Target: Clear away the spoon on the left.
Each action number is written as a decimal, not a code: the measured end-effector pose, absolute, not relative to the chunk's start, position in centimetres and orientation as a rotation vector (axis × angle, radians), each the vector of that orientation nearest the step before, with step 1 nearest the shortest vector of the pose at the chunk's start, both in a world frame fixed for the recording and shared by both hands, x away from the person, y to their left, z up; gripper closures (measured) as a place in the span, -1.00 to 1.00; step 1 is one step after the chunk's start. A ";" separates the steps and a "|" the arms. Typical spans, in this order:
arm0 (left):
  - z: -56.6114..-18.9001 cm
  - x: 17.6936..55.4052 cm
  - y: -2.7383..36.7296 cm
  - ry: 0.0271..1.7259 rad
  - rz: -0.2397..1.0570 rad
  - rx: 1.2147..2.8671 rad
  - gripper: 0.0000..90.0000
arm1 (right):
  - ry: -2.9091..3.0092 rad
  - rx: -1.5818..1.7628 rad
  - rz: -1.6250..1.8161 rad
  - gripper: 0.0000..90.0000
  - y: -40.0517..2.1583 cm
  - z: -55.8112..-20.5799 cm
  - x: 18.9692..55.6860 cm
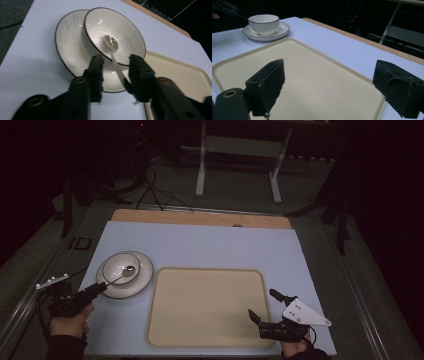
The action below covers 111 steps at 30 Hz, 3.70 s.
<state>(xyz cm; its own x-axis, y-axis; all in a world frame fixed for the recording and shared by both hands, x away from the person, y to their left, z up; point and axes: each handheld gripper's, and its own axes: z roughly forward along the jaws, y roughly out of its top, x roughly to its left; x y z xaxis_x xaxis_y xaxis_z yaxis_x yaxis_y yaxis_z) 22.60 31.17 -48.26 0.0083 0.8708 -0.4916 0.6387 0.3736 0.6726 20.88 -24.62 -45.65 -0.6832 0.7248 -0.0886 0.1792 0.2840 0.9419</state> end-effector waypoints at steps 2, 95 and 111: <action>-48.4 22.5 31.2 1.717 0.317 1.330 0.52 | 2.048 0.808 1.401 -0.76 -24.6 -45.7 20.9; -37.2 22.2 25.0 0.965 0.338 1.932 0.99 | 2.044 0.814 1.420 -0.76 -24.7 -45.9 21.2; -36.8 23.1 22.2 0.815 0.236 2.091 0.99 | 2.045 0.816 1.430 -0.76 -24.6 -45.9 21.3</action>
<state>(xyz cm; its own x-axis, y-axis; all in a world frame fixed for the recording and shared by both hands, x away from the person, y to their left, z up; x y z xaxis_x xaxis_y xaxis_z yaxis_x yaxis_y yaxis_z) 23.14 22.19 -36.77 0.7692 0.6274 -0.1212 0.4658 -0.4205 0.7786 21.32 -24.64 -45.93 -0.6891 0.7215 -0.0678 0.1838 0.2646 0.9467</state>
